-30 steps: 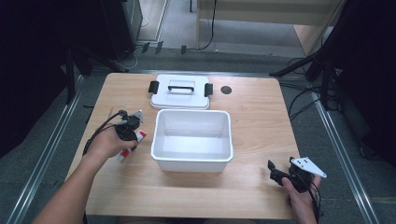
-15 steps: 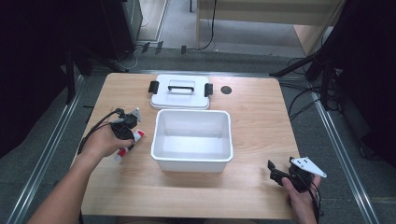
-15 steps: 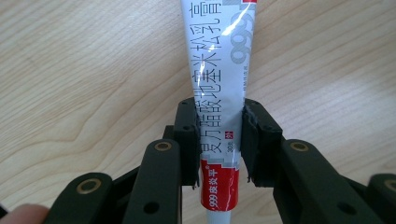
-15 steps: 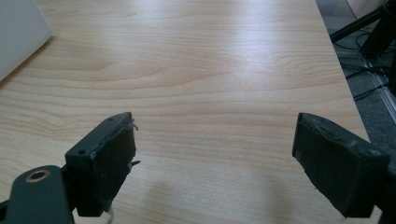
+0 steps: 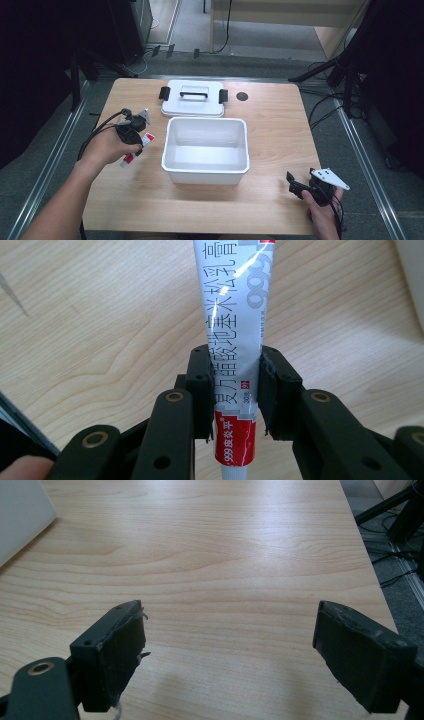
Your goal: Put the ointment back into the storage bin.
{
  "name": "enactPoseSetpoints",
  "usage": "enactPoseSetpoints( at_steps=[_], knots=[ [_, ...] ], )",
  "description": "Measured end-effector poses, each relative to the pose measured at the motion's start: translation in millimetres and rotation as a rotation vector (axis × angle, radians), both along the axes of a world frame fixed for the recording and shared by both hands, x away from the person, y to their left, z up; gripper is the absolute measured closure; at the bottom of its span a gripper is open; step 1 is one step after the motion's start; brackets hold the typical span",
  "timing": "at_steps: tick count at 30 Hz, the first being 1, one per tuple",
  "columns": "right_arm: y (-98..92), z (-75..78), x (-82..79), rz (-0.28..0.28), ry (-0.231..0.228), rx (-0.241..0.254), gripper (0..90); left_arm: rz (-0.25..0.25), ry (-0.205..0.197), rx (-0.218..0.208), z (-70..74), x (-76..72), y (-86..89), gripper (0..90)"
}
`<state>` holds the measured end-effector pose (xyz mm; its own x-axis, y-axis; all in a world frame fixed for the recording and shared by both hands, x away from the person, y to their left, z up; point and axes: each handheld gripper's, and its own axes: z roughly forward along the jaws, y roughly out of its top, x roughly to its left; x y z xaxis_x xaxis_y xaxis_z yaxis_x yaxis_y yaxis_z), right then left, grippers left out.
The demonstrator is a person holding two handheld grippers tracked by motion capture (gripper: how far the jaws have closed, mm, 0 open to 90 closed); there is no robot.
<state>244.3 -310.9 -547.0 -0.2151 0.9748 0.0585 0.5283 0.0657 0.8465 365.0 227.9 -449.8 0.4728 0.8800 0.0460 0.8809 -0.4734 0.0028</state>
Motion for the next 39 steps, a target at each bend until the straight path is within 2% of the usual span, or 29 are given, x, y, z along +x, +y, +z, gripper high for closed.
enactPoseSetpoints(
  at_steps=[3, 8, 17, 29, 39],
  knots=[
    [-0.2, -0.1, 0.1, 0.003, -0.001, 0.0, 13.5, -0.007, -0.014, 0.006, 13.2, -0.2, -0.1, 70.6],
    [-0.2, -0.2, 0.3, 0.004, -0.002, -0.002, 13.5, -0.011, -0.035, 0.004, 26.5, -1.7, -0.8, 70.6],
    [-0.1, -0.2, 0.4, 0.004, -0.002, -0.003, 13.5, -0.027, -0.046, 0.011, 50.0, -5.3, -5.9, 70.6],
    [0.0, -0.3, 0.5, 0.004, -0.002, -0.003, 13.5, -0.047, -0.067, 0.008, 70.7, -5.0, -15.2, 70.6],
    [0.0, -0.3, 0.6, 0.007, -0.001, -0.002, 13.5, -0.071, -0.066, 0.018, 83.4, -2.4, -26.0, 70.6]
  ],
)
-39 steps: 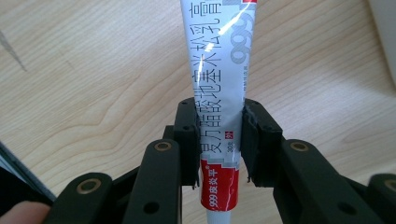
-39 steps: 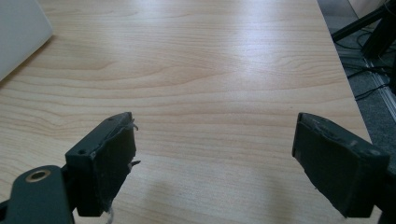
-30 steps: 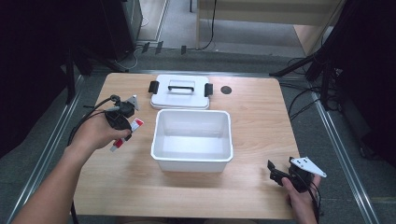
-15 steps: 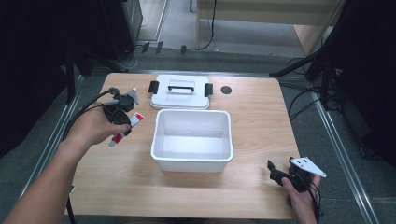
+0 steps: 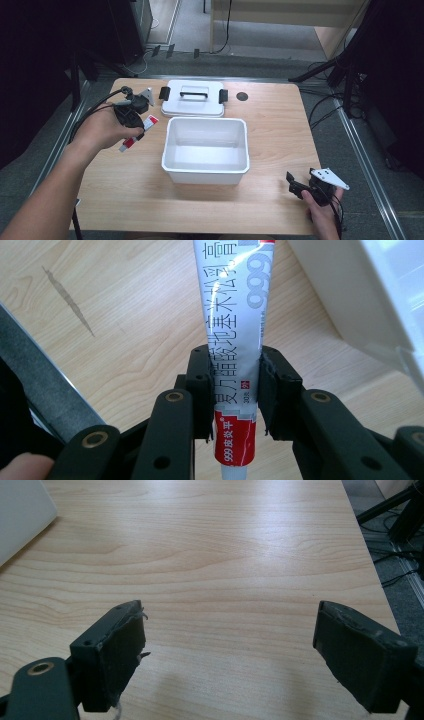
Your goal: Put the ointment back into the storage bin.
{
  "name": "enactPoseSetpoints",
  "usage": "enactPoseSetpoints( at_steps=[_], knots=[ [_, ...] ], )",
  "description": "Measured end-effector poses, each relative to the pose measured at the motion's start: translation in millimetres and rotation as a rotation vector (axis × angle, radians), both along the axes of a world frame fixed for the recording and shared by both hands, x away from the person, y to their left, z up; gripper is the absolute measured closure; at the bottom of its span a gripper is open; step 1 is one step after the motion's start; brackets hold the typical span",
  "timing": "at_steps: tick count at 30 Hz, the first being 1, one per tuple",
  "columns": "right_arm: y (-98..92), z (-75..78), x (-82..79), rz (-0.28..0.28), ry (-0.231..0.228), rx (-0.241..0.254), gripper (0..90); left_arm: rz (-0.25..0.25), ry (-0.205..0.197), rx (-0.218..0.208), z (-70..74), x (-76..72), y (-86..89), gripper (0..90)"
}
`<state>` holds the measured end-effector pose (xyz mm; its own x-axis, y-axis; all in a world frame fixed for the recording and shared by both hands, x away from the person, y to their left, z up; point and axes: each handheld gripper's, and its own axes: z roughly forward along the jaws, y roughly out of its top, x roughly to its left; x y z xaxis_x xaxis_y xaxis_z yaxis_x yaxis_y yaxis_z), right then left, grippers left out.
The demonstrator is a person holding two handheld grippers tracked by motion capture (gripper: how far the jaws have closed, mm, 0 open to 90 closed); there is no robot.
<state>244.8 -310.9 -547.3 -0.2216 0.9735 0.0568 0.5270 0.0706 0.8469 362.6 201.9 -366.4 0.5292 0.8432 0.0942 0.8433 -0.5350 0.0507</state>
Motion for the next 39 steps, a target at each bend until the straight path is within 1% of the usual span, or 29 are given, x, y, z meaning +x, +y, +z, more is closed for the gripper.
enactPoseSetpoints(
  at_steps=[6, 7, 13, 14, 21, 24, 29, 34, 35, 36, 39],
  knots=[
    [0.0, 0.0, 0.2, 0.002, 0.0, 0.0, 13.5, -0.011, -0.008, 0.003, 4.5, 0.7, -6.4, 70.6],
    [-0.1, 0.0, 0.2, 0.002, 0.0, 0.0, 13.5, -0.019, -0.005, 0.009, 5.5, 1.1, -7.5, 70.6],
    [-0.2, -0.1, 0.2, 0.003, 0.0, 0.001, 13.5, -0.038, -0.01, 0.008, 11.6, 0.6, -15.5, 70.6],
    [-0.2, -0.1, 0.2, 0.003, 0.0, 0.001, 13.5, -0.048, -0.008, 0.014, 12.5, 0.5, -16.9, 70.6],
    [-0.1, -0.1, 0.2, 0.003, 0.001, 0.0, 13.5, -0.064, -0.019, 0.015, 18.3, -0.4, -27.3, 70.6],
    [-0.1, 0.0, 0.2, 0.004, 0.001, 0.001, 13.5, -0.081, -0.024, 0.017, 21.8, -0.8, -32.6, 70.6],
    [-0.1, 0.0, 0.2, 0.004, 0.001, 0.001, 13.5, -0.094, -0.029, 0.017, 24.1, -1.6, -39.0, 70.6],
    [-0.2, 0.0, 0.2, 0.005, 0.001, 0.001, 13.5, -0.114, -0.024, 0.014, 25.8, -4.0, -49.9, 70.6],
    [-0.2, 0.0, 0.2, 0.005, 0.001, 0.001, 13.5, -0.114, -0.024, 0.014, 25.8, -4.0, -49.9, 70.5],
    [-0.2, 0.0, 0.2, 0.005, 0.001, 0.002, 13.5, -0.128, -0.022, 0.015, 26.1, -4.4, -52.8, 70.6],
    [-0.2, 0.0, 0.2, 0.005, 0.001, 0.001, 13.5, -0.133, -0.022, 0.012, 26.2, -4.8, -55.5, 70.6]
  ],
)
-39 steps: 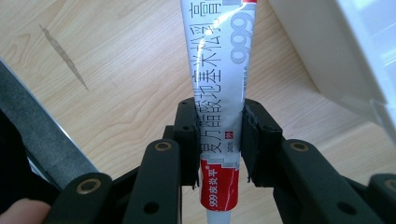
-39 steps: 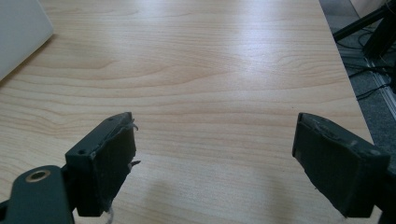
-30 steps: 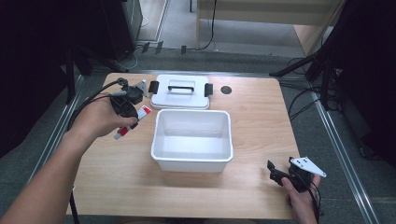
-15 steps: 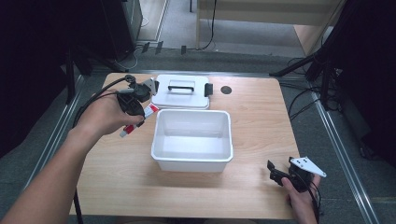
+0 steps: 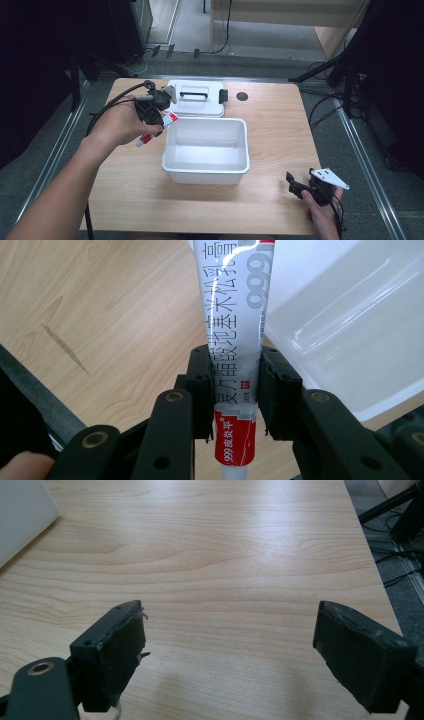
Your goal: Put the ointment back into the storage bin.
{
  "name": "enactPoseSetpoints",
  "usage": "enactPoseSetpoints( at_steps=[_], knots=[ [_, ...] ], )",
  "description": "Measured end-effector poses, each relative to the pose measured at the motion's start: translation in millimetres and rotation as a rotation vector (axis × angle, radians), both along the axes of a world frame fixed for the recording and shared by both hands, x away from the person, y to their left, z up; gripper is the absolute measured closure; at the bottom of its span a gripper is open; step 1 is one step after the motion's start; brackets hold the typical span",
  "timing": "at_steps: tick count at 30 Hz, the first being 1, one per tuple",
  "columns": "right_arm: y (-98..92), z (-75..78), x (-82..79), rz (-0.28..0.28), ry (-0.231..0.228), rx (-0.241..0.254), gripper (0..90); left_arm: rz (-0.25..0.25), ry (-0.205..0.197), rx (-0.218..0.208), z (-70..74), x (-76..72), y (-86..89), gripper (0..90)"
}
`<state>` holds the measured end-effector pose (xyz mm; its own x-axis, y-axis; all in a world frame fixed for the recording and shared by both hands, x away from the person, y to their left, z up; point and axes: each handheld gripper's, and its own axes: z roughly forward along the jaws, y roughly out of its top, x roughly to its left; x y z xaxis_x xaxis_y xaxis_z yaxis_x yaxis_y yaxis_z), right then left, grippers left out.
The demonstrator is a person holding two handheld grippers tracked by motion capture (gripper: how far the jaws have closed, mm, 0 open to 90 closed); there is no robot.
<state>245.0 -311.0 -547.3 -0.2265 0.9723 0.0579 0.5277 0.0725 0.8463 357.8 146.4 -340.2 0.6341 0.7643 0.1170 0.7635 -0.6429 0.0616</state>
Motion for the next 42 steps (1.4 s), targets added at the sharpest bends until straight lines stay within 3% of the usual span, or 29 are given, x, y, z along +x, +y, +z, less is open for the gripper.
enactPoseSetpoints(
  at_steps=[8, 16, 30, 42],
  knots=[
    [0.1, 0.0, 0.0, -0.001, 0.001, 0.003, 13.5, -0.036, -0.001, 0.001, 0.1, -2.7, -10.5, 70.6],
    [0.1, -0.1, 0.0, 0.0, -0.001, 0.0, 13.5, -0.062, -0.013, -0.025, 3.0, -6.5, -26.5, 70.6],
    [-0.1, 0.0, 0.0, 0.002, -0.001, 0.004, 13.5, -0.126, -0.006, -0.011, 1.9, -6.9, -43.9, 70.6],
    [-0.1, 0.0, 0.0, 0.002, 0.003, 0.006, 13.5, -0.187, -0.001, -0.048, -1.6, -8.7, -54.1, 70.5]
  ],
)
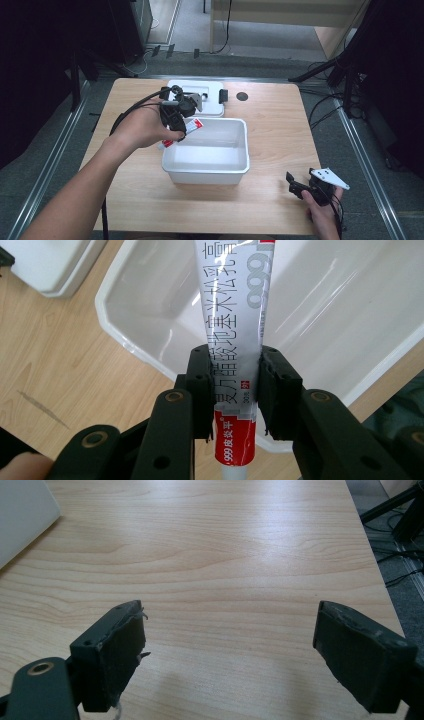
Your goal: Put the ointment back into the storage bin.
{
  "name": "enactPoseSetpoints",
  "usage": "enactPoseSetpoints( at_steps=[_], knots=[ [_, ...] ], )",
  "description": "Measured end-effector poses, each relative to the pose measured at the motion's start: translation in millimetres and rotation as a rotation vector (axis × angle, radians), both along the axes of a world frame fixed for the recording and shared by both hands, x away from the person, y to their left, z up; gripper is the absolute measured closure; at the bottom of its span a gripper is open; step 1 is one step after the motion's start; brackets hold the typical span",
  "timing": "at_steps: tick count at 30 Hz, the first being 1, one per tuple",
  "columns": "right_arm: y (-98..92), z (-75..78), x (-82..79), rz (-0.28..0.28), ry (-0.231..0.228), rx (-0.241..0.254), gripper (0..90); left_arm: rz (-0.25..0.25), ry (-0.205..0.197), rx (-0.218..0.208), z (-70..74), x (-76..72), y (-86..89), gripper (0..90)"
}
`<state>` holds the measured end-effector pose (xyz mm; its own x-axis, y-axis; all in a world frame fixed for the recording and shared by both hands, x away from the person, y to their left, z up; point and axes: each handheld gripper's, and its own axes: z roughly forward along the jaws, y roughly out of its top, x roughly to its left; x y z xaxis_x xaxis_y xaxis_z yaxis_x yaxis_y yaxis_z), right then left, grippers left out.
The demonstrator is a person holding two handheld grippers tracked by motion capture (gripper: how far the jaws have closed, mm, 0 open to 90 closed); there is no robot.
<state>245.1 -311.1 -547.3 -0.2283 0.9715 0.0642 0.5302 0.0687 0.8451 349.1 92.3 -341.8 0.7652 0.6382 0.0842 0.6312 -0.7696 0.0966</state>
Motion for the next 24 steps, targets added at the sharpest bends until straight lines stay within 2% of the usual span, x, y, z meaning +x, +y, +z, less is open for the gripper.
enactPoseSetpoints(
  at_steps=[7, 11, 21, 24],
  knots=[
    [0.0, 0.0, 0.1, 0.001, 0.001, 0.001, 13.5, -0.069, -0.021, -0.033, 0.2, -3.2, -4.5, 70.6],
    [-0.1, 0.1, 0.0, 0.001, 0.002, 0.001, 13.5, -0.127, -0.038, -0.027, -1.6, -5.7, -8.3, 70.5],
    [-0.2, 0.1, 0.0, -0.001, 0.003, 0.002, 13.5, -0.211, -0.04, -0.041, -6.1, -9.0, -17.8, 70.5],
    [-0.2, 0.1, 0.0, 0.0, 0.003, 0.003, 13.5, -0.214, -0.037, -0.041, -8.1, -9.4, -19.3, 70.5]
  ],
)
